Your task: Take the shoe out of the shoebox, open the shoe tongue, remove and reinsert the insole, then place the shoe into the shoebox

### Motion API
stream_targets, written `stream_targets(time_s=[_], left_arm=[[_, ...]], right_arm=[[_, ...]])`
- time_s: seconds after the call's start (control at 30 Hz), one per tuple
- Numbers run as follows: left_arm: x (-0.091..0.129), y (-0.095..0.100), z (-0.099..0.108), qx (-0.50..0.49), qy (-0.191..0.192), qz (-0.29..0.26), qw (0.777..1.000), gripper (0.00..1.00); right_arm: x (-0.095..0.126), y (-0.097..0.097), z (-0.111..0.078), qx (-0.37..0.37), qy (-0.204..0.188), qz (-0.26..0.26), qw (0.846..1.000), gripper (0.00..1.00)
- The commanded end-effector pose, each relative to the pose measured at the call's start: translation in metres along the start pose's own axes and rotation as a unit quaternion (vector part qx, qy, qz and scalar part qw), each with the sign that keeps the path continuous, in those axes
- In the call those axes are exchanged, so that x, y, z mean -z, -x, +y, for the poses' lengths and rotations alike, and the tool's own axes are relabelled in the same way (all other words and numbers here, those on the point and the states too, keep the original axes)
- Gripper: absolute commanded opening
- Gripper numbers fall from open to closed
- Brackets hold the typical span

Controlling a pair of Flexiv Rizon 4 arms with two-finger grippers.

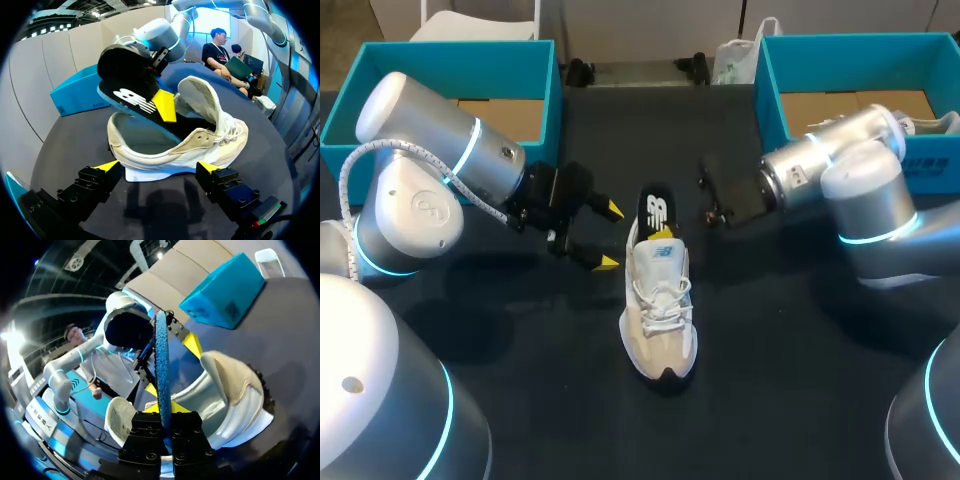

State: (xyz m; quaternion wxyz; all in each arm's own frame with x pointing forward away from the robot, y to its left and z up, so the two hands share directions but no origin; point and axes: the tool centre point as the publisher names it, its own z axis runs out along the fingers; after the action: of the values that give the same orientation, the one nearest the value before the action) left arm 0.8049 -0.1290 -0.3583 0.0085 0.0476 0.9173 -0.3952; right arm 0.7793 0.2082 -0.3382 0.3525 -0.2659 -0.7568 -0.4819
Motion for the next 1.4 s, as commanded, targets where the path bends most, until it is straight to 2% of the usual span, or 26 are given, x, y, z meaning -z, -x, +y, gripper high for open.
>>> stream_targets(time_s=[0.03,0.23,0.33,0.4,0.63,0.73,0.8,0.9,0.93,0.97,1.1,1.4], left_arm=[[0.000,0.000,-0.001,0.000,0.002,0.000,1.000,1.00],[0.000,0.000,-0.001,0.000,0.002,0.000,1.000,1.00],[0.000,0.000,-0.001,0.000,0.002,0.000,1.000,1.00],[0.000,0.000,-0.001,0.000,0.002,0.000,1.000,1.00],[0.000,0.000,-0.001,0.000,0.002,0.000,1.000,1.00],[0.000,0.000,-0.001,0.000,0.002,0.000,1.000,1.00],[0.000,0.000,-0.001,0.000,0.002,0.000,1.000,1.00],[0.000,0.000,-0.001,0.000,0.002,0.000,1.000,1.00],[0.000,0.000,-0.001,0.000,0.002,0.000,1.000,1.00],[0.000,0.000,-0.001,0.000,0.002,0.000,1.000,1.00],[0.000,0.000,-0.001,0.000,0.002,0.000,1.000,1.00],[0.000,0.000,-0.001,0.000,0.002,0.000,1.000,1.00]], right_arm=[[-0.011,0.002,-0.009,-0.013,0.001,0.006,1.000,0.00],[-0.018,0.000,-0.017,-0.029,-0.006,0.007,1.000,0.00],[-0.015,-0.001,-0.015,-0.027,-0.004,0.001,1.000,0.00],[-0.011,-0.003,-0.010,-0.020,-0.005,-0.005,1.000,0.13],[0.003,-0.009,0.007,-0.001,-0.012,-0.022,1.000,0.28],[0.006,-0.009,0.010,0.003,-0.014,-0.026,1.000,0.28],[0.011,-0.007,0.017,0.008,-0.014,-0.029,0.999,0.24],[0.012,-0.001,0.017,0.009,-0.017,-0.027,0.999,0.12],[0.012,0.001,0.017,0.007,-0.018,-0.025,1.000,0.03],[0.011,0.003,0.015,0.004,-0.018,-0.023,1.000,0.00],[0.007,0.005,0.005,-0.008,-0.015,-0.014,1.000,0.00],[-0.011,-0.003,-0.019,-0.048,-0.019,0.001,0.999,0.00]])
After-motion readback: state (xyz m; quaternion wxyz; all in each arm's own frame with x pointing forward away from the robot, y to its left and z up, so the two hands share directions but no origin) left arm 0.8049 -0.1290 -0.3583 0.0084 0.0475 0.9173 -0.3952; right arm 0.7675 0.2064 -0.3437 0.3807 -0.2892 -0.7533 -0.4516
